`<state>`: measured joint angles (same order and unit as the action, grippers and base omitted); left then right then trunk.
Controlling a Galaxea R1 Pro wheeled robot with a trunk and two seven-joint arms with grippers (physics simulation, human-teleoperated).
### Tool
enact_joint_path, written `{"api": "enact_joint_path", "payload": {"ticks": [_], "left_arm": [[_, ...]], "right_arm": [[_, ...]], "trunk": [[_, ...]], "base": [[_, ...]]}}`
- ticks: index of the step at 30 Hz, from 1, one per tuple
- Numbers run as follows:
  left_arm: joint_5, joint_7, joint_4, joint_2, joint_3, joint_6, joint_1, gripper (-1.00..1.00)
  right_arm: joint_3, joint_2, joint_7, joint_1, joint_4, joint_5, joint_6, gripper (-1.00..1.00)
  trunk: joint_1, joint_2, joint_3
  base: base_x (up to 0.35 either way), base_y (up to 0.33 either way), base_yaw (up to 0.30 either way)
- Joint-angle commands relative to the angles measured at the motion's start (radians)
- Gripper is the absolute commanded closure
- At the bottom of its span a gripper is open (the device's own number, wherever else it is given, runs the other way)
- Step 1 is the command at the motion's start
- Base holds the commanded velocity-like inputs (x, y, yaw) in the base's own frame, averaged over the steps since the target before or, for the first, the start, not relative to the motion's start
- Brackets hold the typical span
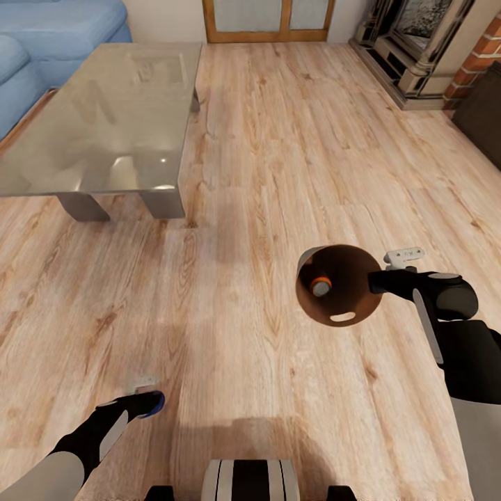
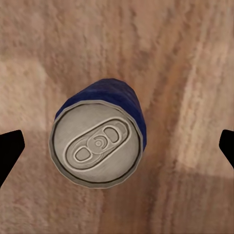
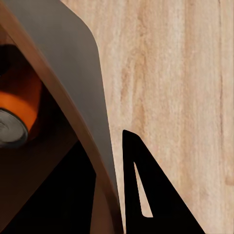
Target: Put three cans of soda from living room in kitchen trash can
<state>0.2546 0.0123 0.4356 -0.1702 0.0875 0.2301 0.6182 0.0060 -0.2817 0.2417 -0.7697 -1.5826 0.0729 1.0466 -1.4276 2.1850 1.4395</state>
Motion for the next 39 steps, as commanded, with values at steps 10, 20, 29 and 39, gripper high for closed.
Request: {"api": "enact_joint_path", "payload": {"ticks": [10,20,29,39], "left_arm": [[0.001,0.0,0.0,-0.008,-0.009,-0.012,0.0,-1.0],[0.002,0.0,0.001,-0.009,-0.009,-0.024,0.0,-1.0],[0.002,0.0,0.001,-0.009,-0.009,-0.023,0.0,-1.0],[-0.002,-0.001,0.0,-0.008,-0.009,-0.033,0.001,-1.0]], "right_arm": [[0.001,0.0,0.002,-0.005,0.0,-0.008,0.001,1.0],[0.001,-0.001,0.002,-0.004,0.0,-0.008,0.001,1.0],[0.003,0.0,0.003,-0.003,0.0,-0.008,0.001,1.0],[0.021,0.0,0.002,-0.003,0.001,-0.008,0.001,1.0]], "trunk": [[0.0,0.0,0.016],[0.0,0.0,0.031],[0.0,0.0,0.046],[0.0,0.0,0.061]], "base": [[0.0,0.0,0.0],[0.0,0.0,0.0],[0.0,0.0,0.0],[0.0,0.0,0.0]]}}
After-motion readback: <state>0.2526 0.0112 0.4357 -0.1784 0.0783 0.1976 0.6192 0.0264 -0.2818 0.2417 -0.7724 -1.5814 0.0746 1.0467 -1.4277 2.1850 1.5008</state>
